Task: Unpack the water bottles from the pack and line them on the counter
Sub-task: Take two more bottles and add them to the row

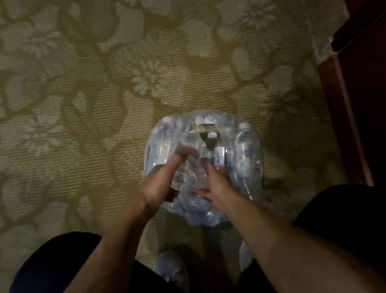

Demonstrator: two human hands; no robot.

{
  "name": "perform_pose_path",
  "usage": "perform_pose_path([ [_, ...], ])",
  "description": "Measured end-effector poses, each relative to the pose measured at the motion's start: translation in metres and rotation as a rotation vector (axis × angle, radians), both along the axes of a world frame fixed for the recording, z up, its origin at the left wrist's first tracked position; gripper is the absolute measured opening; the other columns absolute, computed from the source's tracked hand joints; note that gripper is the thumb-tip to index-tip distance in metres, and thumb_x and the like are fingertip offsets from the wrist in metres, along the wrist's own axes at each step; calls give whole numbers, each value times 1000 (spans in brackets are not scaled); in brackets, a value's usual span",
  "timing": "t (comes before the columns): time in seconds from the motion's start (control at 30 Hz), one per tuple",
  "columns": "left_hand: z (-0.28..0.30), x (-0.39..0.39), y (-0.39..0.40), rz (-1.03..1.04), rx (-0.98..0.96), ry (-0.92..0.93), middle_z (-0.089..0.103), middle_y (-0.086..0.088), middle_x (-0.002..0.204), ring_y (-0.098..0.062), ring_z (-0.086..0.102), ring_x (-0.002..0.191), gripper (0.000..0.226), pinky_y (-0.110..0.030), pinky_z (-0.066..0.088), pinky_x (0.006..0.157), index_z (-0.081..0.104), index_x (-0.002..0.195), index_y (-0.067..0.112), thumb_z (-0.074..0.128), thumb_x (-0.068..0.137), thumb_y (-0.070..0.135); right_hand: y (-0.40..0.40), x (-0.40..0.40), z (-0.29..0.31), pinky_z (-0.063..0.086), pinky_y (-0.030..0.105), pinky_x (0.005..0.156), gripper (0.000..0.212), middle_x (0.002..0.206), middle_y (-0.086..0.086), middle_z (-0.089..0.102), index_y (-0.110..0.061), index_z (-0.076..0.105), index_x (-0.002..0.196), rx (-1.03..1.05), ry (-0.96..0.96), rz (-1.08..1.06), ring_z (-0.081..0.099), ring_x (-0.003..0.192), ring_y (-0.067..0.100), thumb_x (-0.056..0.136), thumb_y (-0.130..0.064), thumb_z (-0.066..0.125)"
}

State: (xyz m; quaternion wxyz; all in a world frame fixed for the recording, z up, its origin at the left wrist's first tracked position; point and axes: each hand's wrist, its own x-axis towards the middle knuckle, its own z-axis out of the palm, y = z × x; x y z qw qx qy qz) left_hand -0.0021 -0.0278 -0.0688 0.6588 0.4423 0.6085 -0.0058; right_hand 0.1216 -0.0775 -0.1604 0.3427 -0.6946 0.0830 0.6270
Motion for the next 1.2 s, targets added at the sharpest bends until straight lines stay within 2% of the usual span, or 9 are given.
perform_pose_path([
  [0.1, 50, 14, -24, 72, -11, 0, 71, -1, 93, -20, 63, 79, 38, -35, 51, 71, 70, 99, 23, 55, 92, 58, -20, 14, 61, 58, 36, 71, 33, 114, 10, 68, -18, 64, 117, 4, 92, -136, 65, 105, 27, 90, -38, 66],
  [0.2, 112, 24, -43, 144, -52, -56, 75, -6, 89, -21, 69, 80, 40, -37, 57, 75, 70, 102, 13, 74, 82, 47, -40, 31, 138, 57, 36, 78, 28, 124, 12, 66, -28, 71, 106, 10, 78, -66, 65, 111, 28, 80, -37, 72],
  [0.37, 225, 35, -57, 111, -95, -117, 76, -4, 80, -14, 71, 69, 34, -28, 54, 69, 68, 108, -1, 79, 82, 18, -67, 61, 279, 55, 41, 79, 39, 112, 10, 68, -14, 64, 113, 52, 79, -143, 64, 110, 30, 78, -23, 79],
  [0.5, 328, 47, -60, -21, -68, -111, 74, -5, 70, -15, 67, 62, 6, -24, 53, 60, 71, 84, 3, 73, 84, 9, -84, 61, 392, 59, 40, 71, 49, 120, 6, 65, -19, 50, 128, 173, -51, -230, 64, 109, 24, 86, -18, 75],
  [0.7, 439, 82, -76, 52, 32, -217, 68, -13, 79, -20, 65, 67, 23, -22, 52, 55, 61, 105, -2, 70, 87, 8, -98, 80, 517, 58, 44, 90, 60, 135, -8, 54, -38, 43, 141, 240, -346, -231, 62, 115, 20, 89, -68, 50],
  [0.83, 494, 113, -93, 185, 181, -347, 73, -2, 87, -13, 71, 71, 39, -24, 53, 63, 59, 123, 6, 71, 90, 24, -101, 98, 580, 55, 49, 96, 48, 124, -7, 65, -45, 51, 127, 407, -447, -208, 66, 110, 17, 82, -54, 66],
  [0.97, 548, 141, -99, 279, 280, -537, 76, -11, 100, -19, 76, 78, 48, -27, 57, 62, 61, 126, 14, 47, 101, 53, -108, 127, 646, 59, 32, 62, 29, 97, 5, 74, -14, 64, 115, 554, -313, -279, 72, 82, 19, 88, -25, 72],
  [1.07, 591, 151, -111, 275, 331, -617, 77, -7, 97, -23, 75, 82, 40, -39, 59, 74, 58, 120, 15, 45, 103, 48, -126, 143, 697, 56, 36, 67, 43, 111, 19, 72, -7, 60, 126, 638, -267, -241, 72, 86, 28, 87, -22, 72],
  [1.2, 643, 154, -124, 129, 374, -769, 75, -4, 85, -18, 72, 70, 32, -32, 57, 60, 57, 113, 8, 67, 93, 32, -165, 152, 747, 58, 40, 69, 52, 119, 19, 69, -14, 49, 133, 775, -345, -247, 72, 89, 27, 88, -21, 72],
])
